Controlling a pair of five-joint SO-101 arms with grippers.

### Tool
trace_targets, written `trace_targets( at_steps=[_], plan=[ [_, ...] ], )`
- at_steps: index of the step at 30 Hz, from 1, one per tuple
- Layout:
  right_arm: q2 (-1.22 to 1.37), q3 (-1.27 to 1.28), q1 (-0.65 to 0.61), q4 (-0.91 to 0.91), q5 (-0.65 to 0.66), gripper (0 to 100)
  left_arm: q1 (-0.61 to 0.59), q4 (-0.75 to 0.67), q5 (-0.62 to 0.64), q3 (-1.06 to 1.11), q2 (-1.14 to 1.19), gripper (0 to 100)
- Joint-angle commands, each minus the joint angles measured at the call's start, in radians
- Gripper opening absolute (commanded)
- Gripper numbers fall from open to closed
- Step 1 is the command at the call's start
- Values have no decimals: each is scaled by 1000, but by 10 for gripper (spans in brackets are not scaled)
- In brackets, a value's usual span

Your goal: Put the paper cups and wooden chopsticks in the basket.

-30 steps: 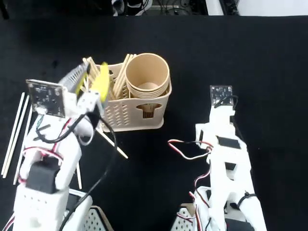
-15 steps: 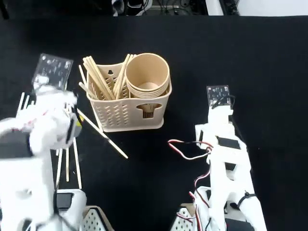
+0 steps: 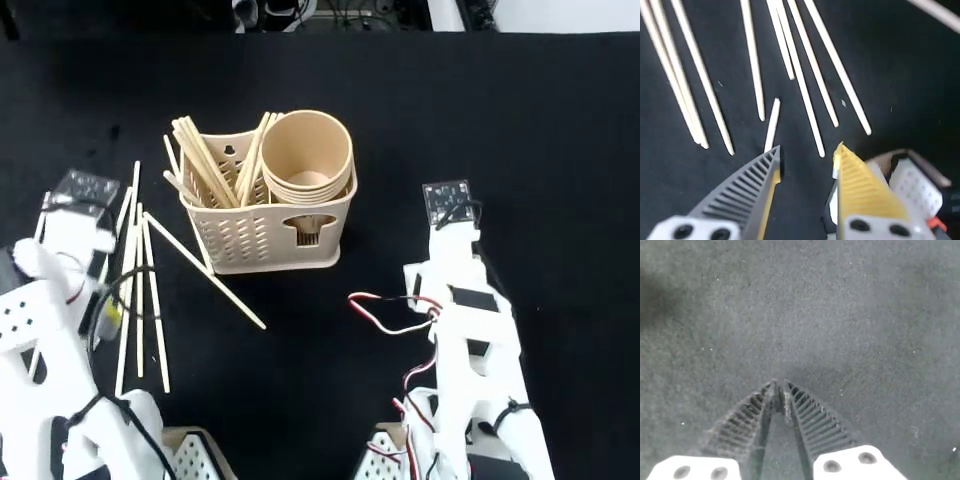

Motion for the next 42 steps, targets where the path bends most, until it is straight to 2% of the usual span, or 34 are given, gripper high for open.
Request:
trace_targets(
  at_steps=[1,5,10,15,19,26,31,35,38,42],
  plan=[
    [-2,-1,-12,-9,0,12,-101,-115,-60,81,2,176],
    [-2,-1,-14,-8,0,12,-180,-256,-167,239,12,176],
    [1,-4,-48,34,0,12,-225,-281,-311,384,2,176],
    [-2,-2,-80,77,6,12,-222,-276,-318,398,9,175],
    [-4,-7,-84,123,6,12,-217,-282,-325,433,6,131],
    [-4,-7,-83,126,6,12,-180,-422,-319,519,12,126],
    [-4,-5,-83,126,6,12,-162,-388,-316,499,0,122],
    [-4,-5,-83,126,6,12,-203,-227,-318,335,0,122],
    [-4,-5,-83,121,6,12,-251,-189,-330,206,2,123],
    [-4,-4,-81,120,6,12,-311,-189,-520,180,14,127]
  ],
)
